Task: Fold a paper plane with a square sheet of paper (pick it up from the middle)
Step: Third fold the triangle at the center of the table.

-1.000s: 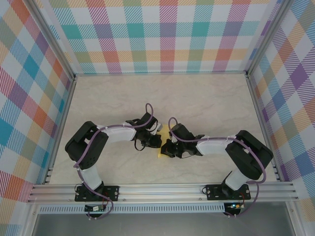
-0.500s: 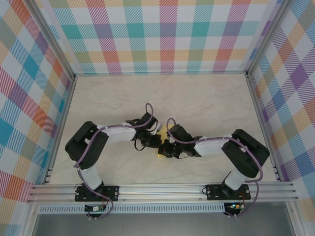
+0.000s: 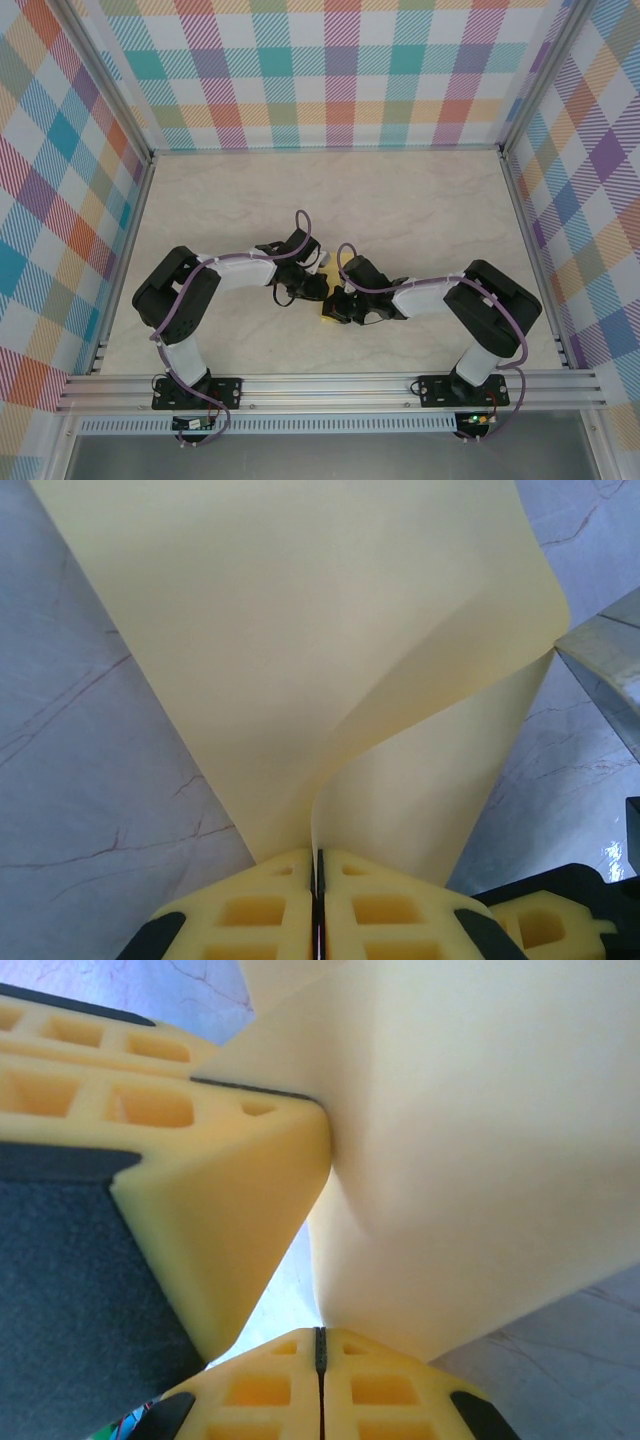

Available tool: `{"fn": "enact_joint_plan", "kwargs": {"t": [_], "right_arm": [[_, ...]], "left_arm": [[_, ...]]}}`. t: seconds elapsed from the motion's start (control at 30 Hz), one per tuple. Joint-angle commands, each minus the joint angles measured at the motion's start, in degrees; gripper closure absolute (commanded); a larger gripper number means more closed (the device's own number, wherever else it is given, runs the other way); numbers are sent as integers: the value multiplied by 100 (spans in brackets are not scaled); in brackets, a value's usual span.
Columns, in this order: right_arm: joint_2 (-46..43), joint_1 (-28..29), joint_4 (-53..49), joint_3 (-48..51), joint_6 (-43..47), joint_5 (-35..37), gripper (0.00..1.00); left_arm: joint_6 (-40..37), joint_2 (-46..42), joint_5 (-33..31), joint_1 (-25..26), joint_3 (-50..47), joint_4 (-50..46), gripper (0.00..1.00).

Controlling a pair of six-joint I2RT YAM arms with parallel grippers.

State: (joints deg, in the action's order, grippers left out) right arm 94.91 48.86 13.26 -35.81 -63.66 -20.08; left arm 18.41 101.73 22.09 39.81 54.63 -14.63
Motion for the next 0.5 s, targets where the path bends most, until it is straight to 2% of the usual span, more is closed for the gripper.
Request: {"fn": "enact_joint_plan", "kwargs": {"t": [0.0, 0.3, 0.47], "right_arm": [[120, 36, -1, 37, 56, 49, 94], [364, 37, 10, 91, 29, 110, 93], [-139, 36, 10, 161, 63, 143, 93]], "left_arm": [[-22, 152, 130, -26, -1, -8, 91], [-46, 215, 94, -27, 27, -31, 91], [-35, 207, 103, -26, 16, -35, 91]]}}
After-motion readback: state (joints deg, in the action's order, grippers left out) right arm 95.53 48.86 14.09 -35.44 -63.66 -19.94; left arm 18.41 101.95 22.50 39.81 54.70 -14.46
